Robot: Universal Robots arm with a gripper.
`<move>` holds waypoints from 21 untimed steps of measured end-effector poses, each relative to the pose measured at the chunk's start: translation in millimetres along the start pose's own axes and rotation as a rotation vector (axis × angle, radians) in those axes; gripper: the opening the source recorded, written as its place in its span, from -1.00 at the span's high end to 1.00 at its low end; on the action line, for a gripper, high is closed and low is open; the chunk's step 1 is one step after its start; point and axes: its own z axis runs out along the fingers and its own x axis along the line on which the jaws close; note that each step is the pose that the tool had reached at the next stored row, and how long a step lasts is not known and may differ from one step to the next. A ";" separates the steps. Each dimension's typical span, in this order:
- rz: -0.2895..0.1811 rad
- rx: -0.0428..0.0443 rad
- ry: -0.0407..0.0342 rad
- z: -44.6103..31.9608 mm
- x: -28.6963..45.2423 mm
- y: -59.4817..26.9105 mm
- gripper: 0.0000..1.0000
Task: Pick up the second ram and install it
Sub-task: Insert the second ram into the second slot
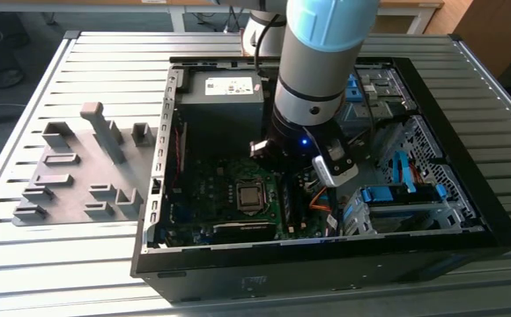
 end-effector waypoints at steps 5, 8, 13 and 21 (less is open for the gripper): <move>0.000 0.0003 0.0001 3.2 -0.1 -0.3 0.72; 0.001 0.0002 0.0002 4.2 -0.1 -0.6 0.72; 0.002 0.0002 0.0007 4.5 -0.2 -1.1 0.72; 0.002 0.0003 0.0008 4.3 -0.1 -1.2 0.72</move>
